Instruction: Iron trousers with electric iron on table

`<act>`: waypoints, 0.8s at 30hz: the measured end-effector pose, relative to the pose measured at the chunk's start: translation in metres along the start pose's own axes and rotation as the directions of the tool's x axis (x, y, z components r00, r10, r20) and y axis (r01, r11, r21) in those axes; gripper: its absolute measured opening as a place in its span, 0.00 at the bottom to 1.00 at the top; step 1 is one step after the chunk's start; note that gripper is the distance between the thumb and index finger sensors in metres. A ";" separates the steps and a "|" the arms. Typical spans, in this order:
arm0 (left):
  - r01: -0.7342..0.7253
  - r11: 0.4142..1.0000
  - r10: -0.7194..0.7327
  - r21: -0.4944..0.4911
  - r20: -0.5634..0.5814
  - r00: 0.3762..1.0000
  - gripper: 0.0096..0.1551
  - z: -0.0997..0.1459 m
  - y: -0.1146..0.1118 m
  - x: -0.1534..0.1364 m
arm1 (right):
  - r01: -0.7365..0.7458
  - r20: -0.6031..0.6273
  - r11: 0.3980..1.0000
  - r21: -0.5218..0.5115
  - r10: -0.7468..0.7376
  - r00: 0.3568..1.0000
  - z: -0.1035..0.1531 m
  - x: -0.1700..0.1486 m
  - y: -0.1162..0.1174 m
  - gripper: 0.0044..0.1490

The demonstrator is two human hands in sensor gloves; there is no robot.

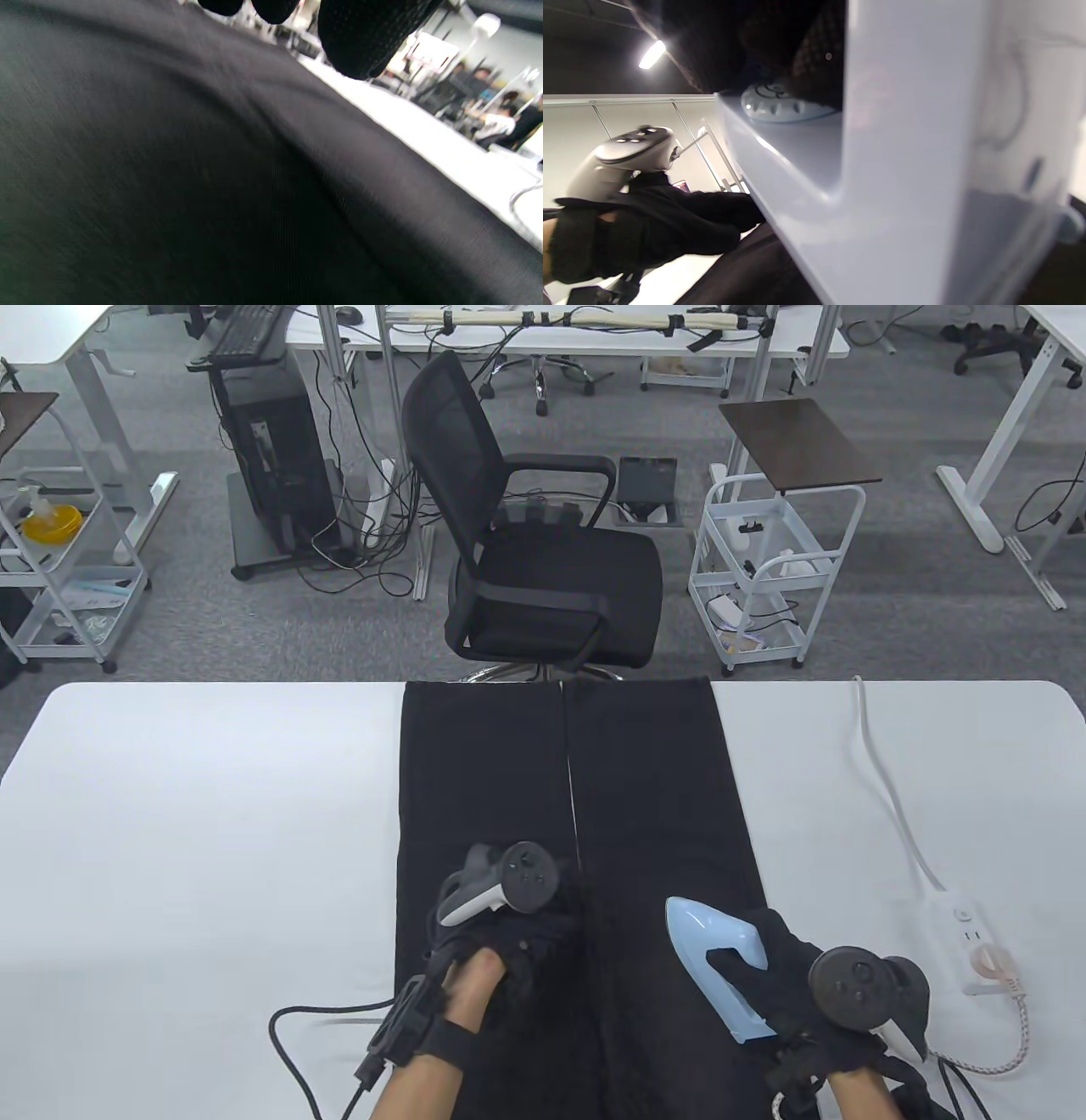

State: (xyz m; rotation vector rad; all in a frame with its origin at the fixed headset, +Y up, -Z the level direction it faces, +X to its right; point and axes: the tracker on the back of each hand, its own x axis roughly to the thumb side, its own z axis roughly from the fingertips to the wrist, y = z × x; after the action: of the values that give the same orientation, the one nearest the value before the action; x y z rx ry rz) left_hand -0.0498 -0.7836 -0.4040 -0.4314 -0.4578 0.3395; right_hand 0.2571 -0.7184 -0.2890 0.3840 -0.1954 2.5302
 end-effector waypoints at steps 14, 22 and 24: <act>0.054 0.954 -0.058 -0.294 -0.007 0.998 0.60 -0.005 -0.056 0.009 | -0.130 -0.052 0.991 0.032 0.131 0.990 -0.001 -0.009 0.005 0.36; 0.204 0.929 -0.196 -0.310 0.056 0.979 0.60 0.050 -0.089 0.044 | -0.157 -0.073 0.985 0.072 0.162 0.984 -0.003 -0.014 0.010 0.36; 0.234 0.916 -0.220 -0.327 0.077 0.972 0.60 0.063 -0.097 0.053 | -0.163 -0.074 0.984 0.078 0.168 0.983 -0.003 -0.015 0.010 0.36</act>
State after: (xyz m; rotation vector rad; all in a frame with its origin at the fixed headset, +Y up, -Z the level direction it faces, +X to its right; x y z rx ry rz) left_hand -0.0152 -0.8244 -0.2885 -0.6961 -0.6012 0.0417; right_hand 0.2625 -0.7342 -0.2969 0.3047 -0.1100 2.7170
